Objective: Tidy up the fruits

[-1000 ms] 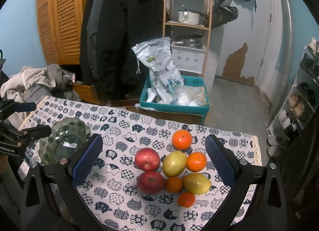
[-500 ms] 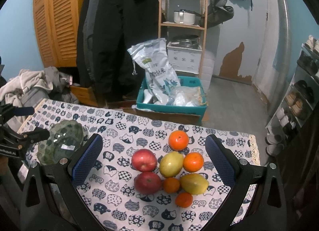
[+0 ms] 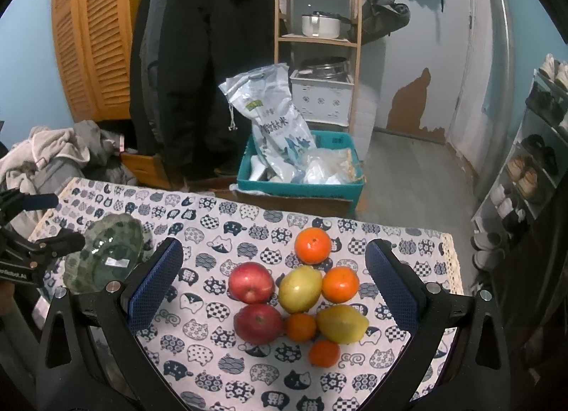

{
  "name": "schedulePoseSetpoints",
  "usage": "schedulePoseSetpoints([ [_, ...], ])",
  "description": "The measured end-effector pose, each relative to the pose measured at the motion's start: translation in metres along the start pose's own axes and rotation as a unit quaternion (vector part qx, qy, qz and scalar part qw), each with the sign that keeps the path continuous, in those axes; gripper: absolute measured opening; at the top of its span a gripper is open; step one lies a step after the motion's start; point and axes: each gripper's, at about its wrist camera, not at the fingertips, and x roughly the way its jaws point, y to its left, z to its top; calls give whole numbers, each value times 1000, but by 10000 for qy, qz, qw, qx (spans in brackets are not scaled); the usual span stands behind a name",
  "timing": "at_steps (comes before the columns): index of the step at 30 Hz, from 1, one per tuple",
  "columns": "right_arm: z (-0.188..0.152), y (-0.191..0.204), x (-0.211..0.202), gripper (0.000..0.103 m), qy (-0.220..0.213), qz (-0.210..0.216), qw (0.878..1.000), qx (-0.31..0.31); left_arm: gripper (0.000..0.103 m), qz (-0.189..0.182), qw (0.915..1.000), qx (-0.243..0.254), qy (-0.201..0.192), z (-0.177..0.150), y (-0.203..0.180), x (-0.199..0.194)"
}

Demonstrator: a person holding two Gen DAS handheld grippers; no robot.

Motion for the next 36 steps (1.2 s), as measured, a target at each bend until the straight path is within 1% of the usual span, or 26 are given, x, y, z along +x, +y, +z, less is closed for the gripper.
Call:
schedulePoseSetpoints([
  [9,1,-2,-4,101,-53,-28,10000,-23,100,-11,10000,97,22,-2,-7,4],
  [25,2,-10,-12,101,-140,-42,9999,50,100,-60,9998,189,23,7,-12,4],
  [30,-2,-17,-9,101,-80,-54,9999,99,100,-72,9997,231,99,7,-16,10],
  [36,-3,-30,-3,101,41,-136,9998,140,100,-100,9992,251,278,7,-23,25],
])
